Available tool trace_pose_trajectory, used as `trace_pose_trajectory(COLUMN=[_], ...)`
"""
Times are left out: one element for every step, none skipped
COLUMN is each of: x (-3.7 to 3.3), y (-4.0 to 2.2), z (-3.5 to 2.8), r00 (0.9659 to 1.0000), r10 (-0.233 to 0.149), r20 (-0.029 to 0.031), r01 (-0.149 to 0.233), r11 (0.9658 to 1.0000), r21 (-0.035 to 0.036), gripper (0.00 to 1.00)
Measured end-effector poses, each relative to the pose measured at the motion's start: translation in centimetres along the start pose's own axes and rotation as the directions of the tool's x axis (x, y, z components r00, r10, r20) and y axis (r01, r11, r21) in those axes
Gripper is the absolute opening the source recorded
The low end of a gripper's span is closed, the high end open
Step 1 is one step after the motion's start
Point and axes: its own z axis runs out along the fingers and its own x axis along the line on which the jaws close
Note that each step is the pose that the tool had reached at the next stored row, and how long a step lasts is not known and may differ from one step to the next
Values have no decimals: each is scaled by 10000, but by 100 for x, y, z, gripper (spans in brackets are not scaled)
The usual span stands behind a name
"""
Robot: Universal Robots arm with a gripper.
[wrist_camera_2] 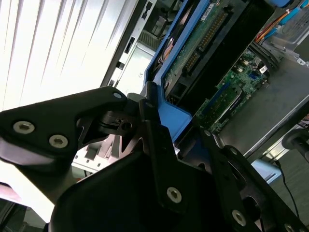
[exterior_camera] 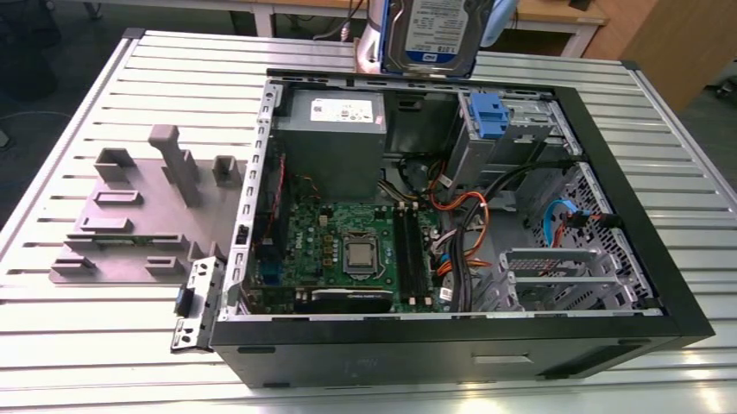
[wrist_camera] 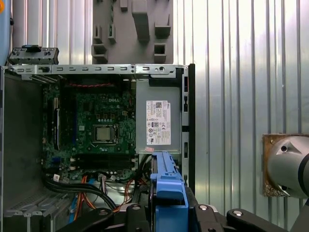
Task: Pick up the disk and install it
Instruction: 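Pick up the disk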
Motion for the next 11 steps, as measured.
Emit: trace_pose_trajectory(x=[0,0,0,1,4,7,10,11,11,11,11], y=[6,6,6,6,7,7,7,7,6,6,6], z=[0,0,0,0,0,1,0,0,0,0,0], r00=[10000,10000,10000,10000,10000,10000,10000,10000,10000,10000,10000], r10=[0,0,0,0,1,2,2,1,1,1,1], r20=[0,-1,-1,-6,-12,-18,-22,-23,-23,-23,-23], r01=[0,0,0,0,-1,-2,-2,-1,-1,-1,-1], r11=[10000,10000,10000,10000,10000,10000,10000,10000,10000,10000,10000], r21=[0,0,0,1,1,1,1,1,0,0,0], gripper=[36,36,36,36,36,36,36,36,36,36,36])
